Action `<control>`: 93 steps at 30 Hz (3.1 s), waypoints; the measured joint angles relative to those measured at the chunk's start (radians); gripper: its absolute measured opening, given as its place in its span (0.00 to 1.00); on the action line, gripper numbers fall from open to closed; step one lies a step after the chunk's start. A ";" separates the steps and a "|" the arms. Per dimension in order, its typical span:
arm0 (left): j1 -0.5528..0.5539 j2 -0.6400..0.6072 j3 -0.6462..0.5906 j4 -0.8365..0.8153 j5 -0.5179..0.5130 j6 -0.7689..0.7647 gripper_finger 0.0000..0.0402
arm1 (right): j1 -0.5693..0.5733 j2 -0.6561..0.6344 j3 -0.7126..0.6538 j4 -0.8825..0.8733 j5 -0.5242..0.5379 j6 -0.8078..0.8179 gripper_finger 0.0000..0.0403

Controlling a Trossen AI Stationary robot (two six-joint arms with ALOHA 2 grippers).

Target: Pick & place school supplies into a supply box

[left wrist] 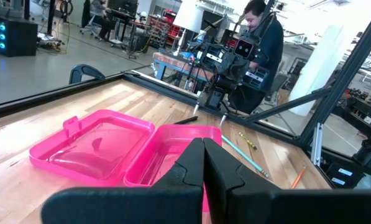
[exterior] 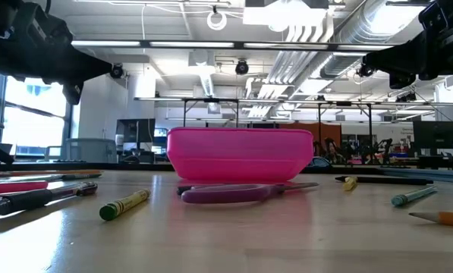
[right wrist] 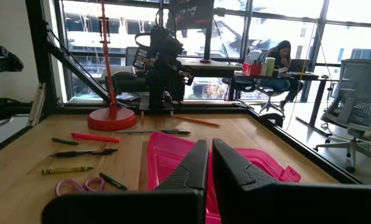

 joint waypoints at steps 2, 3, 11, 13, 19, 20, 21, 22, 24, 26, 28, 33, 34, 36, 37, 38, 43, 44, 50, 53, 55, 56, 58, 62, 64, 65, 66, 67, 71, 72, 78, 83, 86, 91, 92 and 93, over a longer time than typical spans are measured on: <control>0.000 0.000 0.000 0.000 0.000 0.000 0.08 | 0.000 0.000 0.000 0.000 0.000 0.000 0.00; 0.000 0.000 0.000 0.000 0.000 0.000 0.08 | 0.000 0.000 0.000 0.000 0.000 0.000 0.00; 0.000 0.000 0.000 0.000 0.000 0.000 0.08 | 0.000 0.000 0.000 0.000 0.000 0.000 0.00; 0.000 0.000 0.000 0.000 0.000 0.000 0.08 | 0.000 0.000 0.000 0.000 0.000 0.000 0.00; 0.000 0.000 0.000 0.000 0.000 0.000 0.08 | 0.000 0.000 0.000 0.000 0.000 0.000 0.00; 0.000 0.000 0.000 0.000 0.000 0.000 0.08 | 0.000 0.000 0.000 0.000 0.000 0.000 0.00; 0.000 0.000 0.000 0.000 0.000 0.000 0.08 | 0.000 0.000 0.000 0.000 0.000 0.000 0.00; 0.000 0.000 0.000 0.000 0.000 0.000 0.08 | 0.000 0.000 0.000 0.000 0.000 0.000 0.00; 0.000 0.000 0.000 0.000 0.000 0.000 0.08 | 0.000 0.000 0.000 0.000 0.000 0.000 0.00; 0.000 0.000 0.000 0.000 0.000 0.000 0.08 | 0.000 0.000 0.000 0.000 0.000 0.000 0.00; 0.000 0.000 0.000 0.000 0.000 0.000 0.08 | 0.000 0.000 0.000 0.000 0.000 0.000 0.00; 0.000 0.000 0.000 0.000 0.000 0.000 0.08 | 0.000 0.000 0.000 0.000 0.000 0.000 0.00; 0.000 0.000 0.000 0.000 0.000 0.000 0.08 | 0.000 0.000 0.000 0.000 0.000 0.000 0.00; 0.000 0.000 0.000 0.000 0.000 0.000 0.08 | 0.000 0.000 0.000 0.000 0.000 0.000 0.00; 0.000 0.000 0.000 0.000 0.000 0.000 0.08 | 0.000 0.000 0.000 0.000 0.000 0.000 0.00; 0.000 0.000 0.000 0.000 0.000 0.000 0.08 | 0.000 0.000 0.000 0.000 0.000 0.000 0.00; 0.000 0.000 0.000 0.000 0.000 0.000 0.08 | 0.000 0.000 0.000 0.000 0.000 0.000 0.00; 0.000 0.000 0.000 0.000 0.000 0.000 0.08 | 0.000 0.000 0.000 0.000 0.000 0.000 0.00; 0.000 0.000 0.000 0.000 0.000 0.000 0.08 | 0.000 0.000 0.000 0.000 0.000 0.000 0.00; 0.000 0.000 0.000 0.000 0.000 0.000 0.08 | 0.000 0.000 0.000 -0.001 0.000 0.000 0.00; 0.000 0.000 0.000 0.000 0.000 0.000 0.08 | 0.000 0.000 0.000 -0.017 0.000 -0.012 0.00; 0.000 0.000 0.000 0.000 0.000 0.000 0.08 | 0.000 0.000 0.000 -0.024 0.000 -0.033 0.00; 0.000 0.000 0.000 0.000 0.000 0.000 0.08 | 0.000 0.000 0.000 -0.030 0.000 -0.074 0.00; 0.000 0.000 0.000 0.000 0.000 0.000 0.08 | 0.000 0.000 0.000 -0.030 0.000 -0.099 0.00; 0.000 0.000 0.000 0.000 0.000 0.000 0.08 | 0.000 0.000 0.000 -0.030 0.000 -0.098 0.00; 0.000 0.000 0.000 0.000 0.000 0.000 0.08 | 0.000 0.000 0.000 -0.030 0.000 -0.098 0.00; 0.000 0.000 0.000 0.000 0.000 0.000 0.08 | 0.000 0.000 0.000 -0.030 0.000 -0.098 0.00; 0.000 0.000 0.000 0.000 0.000 0.000 0.08 | 0.000 0.000 0.000 -0.030 0.000 -0.098 0.00; 0.000 0.000 0.000 0.000 0.000 0.000 0.08 | 0.000 0.000 0.000 -0.030 0.000 -0.098 0.00; 0.000 0.000 0.000 0.000 0.000 0.000 0.08 | 0.000 0.000 0.000 -0.030 0.000 -0.101 0.00; 0.000 0.000 0.000 0.000 0.000 0.000 0.08 | 0.000 0.000 0.000 -0.029 0.002 -0.112 0.00; 0.000 0.000 0.000 0.000 0.000 0.000 0.08 | 0.000 0.000 0.000 -0.029 0.002 -0.113 0.00; 0.000 0.000 0.000 0.000 0.000 0.000 0.08 | 0.000 0.000 0.000 -0.029 0.003 -0.116 0.00; 0.000 0.000 0.000 0.000 -0.001 0.000 0.08 | 0.000 0.000 0.000 -0.021 0.005 -0.128 0.00; 0.000 0.000 0.000 0.000 0.000 0.000 0.08 | 0.000 0.000 0.000 -0.016 0.003 -0.119 0.00; 0.000 0.000 0.000 0.000 0.000 0.000 0.08 | 0.000 0.000 0.000 -0.006 -0.002 -0.104 0.00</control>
